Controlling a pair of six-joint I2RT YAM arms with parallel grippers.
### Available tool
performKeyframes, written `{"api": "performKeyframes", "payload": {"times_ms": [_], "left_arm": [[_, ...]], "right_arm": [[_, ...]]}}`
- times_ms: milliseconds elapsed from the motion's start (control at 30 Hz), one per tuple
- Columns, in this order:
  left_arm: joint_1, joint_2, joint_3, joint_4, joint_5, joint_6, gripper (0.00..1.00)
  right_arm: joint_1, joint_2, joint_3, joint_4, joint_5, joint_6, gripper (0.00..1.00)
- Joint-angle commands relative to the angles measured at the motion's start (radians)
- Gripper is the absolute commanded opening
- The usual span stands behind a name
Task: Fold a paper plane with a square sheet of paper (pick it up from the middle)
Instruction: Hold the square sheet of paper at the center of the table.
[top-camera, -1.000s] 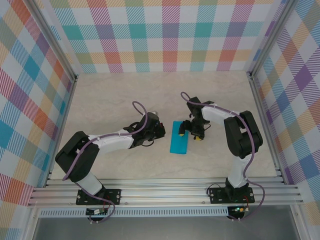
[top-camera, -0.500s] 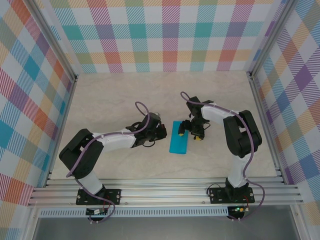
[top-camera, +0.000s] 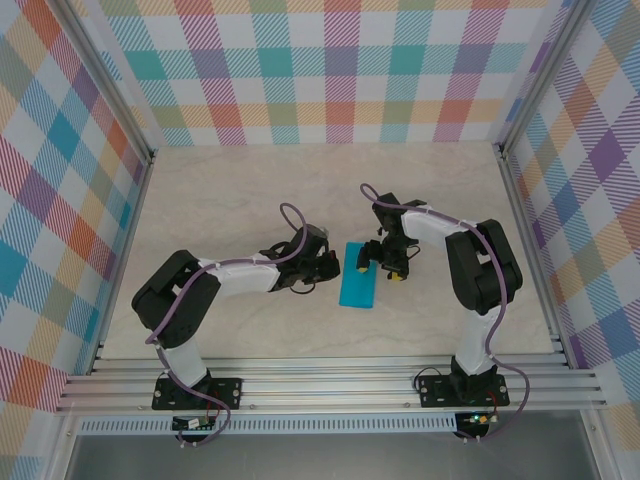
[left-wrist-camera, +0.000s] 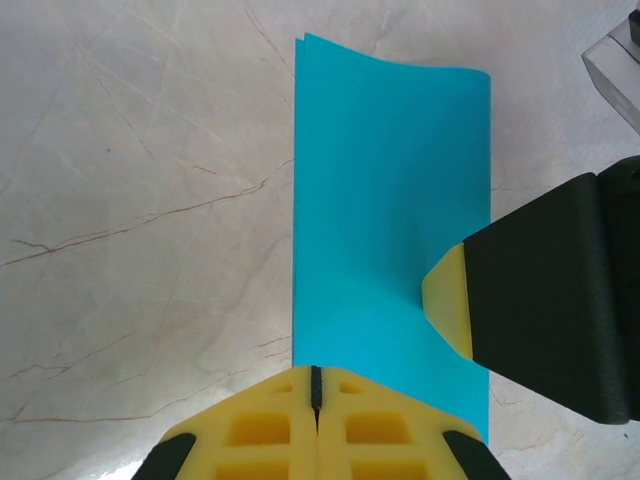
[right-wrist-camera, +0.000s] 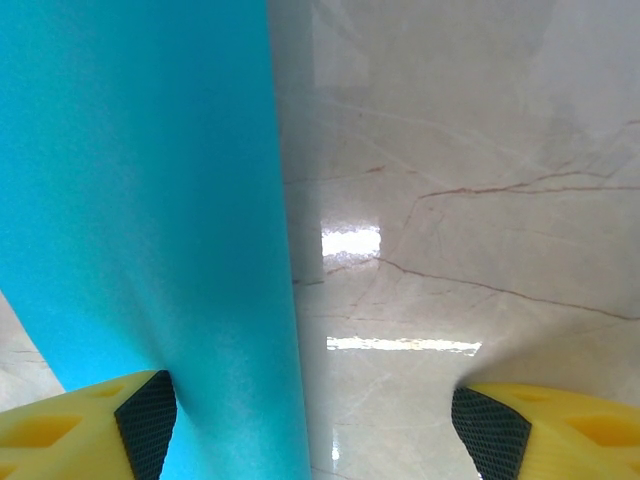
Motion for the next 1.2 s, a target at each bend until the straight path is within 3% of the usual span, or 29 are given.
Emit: {"api": "performKeyframes", "payload": {"times_ms": [0,233,500,1167], "left_arm": [[-0.007,-0.002,0.018,0.005,-0.003,-0.004,0.00],[-0.007,-0.007,0.011,0.001,-0.027,-0.019,0.00],[-0.007,0.015,0.053,-0.013,0.019,-0.001,0.00],[-0.007,0.036,0.064,-0.028,0.046,0.004,0.00]], "right_arm": [[0.005,0.156,-0.089,0.104,0.055,-0.035,0.81],[0.005,0.159,-0.084,0.103,0.055,-0.039,0.81],[0.006,0.163,-0.087,0.109,0.067,-0.012,0.84],[0.006,0.170,-0.090,0.108,0.062,-0.029,0.76]]}}
